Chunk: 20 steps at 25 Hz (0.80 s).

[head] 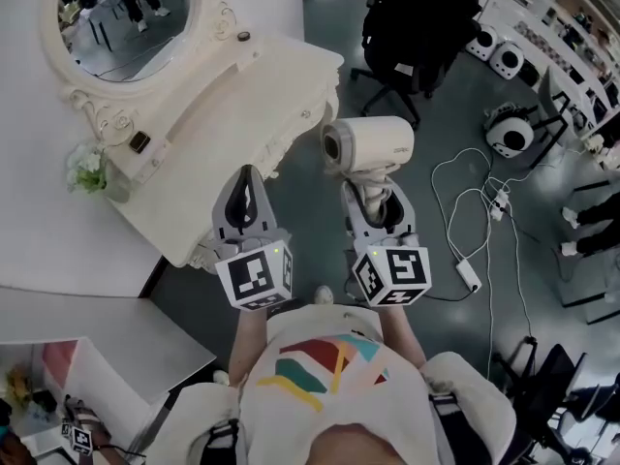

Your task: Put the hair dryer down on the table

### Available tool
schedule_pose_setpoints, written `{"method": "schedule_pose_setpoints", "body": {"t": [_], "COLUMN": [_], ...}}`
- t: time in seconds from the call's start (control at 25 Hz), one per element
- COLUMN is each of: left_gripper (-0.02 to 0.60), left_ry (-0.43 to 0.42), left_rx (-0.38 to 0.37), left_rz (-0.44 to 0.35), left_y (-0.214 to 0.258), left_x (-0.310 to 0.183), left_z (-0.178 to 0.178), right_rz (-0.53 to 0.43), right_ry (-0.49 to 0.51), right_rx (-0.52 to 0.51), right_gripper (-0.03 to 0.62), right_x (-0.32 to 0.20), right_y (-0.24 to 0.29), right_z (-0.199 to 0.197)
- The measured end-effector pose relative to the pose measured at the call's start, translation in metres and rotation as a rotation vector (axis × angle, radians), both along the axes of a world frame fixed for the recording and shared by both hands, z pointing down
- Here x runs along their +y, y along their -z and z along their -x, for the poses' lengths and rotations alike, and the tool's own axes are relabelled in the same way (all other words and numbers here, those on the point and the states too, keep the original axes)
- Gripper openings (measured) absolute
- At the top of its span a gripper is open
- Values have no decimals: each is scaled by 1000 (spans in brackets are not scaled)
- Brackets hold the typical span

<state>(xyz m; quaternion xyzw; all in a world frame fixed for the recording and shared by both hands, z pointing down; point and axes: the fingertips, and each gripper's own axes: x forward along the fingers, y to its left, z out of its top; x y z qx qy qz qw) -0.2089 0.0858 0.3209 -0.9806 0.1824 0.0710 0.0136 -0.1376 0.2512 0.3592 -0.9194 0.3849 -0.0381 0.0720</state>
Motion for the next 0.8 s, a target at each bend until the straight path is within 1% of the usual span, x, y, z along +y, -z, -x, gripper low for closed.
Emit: {"method": "schedule_pose_setpoints", "body": {"t": [0.12, 0.28, 0.4, 0.64, 0.8], "left_gripper": [6, 6, 6, 6, 6], "left_ry": [4, 7, 2, -13, -12], "left_rx": [-6, -14, -18, -22, -22], "left_rz": [5, 32, 42, 45, 57], "left_y": [-1, -7, -12, -16, -19], "left_x": [-2, -3, 2, 11, 6], "left_z": [-5, -16, -25, -34, -39], "right_rz": [1, -28, -9, -11, -10], "right_ry": [11, 27, 23, 0, -14], "right_rx": [0, -18, -28, -58, -42], "right_gripper": [227, 227, 227, 227, 227], "right_x": [-4, -3, 2, 15, 17], "right_y": [-2, -4, -10, -16, -13], "right_z": [-4, -10, -18, -30, -35]}}
